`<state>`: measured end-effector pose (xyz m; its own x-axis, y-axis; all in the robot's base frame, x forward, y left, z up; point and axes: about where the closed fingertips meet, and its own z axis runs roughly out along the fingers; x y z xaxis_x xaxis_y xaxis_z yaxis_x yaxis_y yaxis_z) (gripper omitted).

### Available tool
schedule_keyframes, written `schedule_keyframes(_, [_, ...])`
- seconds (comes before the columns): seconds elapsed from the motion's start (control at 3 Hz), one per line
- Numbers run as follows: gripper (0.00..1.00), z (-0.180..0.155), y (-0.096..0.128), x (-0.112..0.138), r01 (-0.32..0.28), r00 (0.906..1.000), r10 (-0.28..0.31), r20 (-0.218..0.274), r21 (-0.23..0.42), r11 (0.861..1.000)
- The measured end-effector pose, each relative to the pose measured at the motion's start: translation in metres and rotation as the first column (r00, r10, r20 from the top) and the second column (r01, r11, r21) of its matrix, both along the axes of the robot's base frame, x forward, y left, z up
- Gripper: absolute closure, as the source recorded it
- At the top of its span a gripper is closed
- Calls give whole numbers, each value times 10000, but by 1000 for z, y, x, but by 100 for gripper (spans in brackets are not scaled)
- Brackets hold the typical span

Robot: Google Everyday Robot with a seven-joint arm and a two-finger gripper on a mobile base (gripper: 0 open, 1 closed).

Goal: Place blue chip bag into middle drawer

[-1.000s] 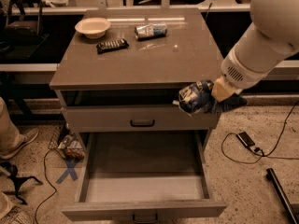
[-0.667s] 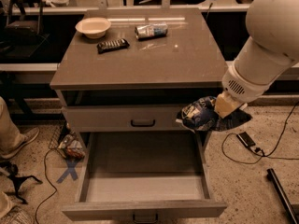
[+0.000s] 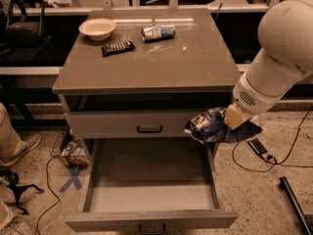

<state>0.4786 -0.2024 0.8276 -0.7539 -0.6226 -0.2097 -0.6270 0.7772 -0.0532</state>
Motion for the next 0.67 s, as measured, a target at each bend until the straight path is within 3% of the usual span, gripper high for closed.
schedule_keyframes(0.33, [100,-50,-1,-4,131,9988,-101,-484,611,9980])
schedule_keyframes(0.67, [100,-112,11,-4,113,9950,14,-1000,1258,9920])
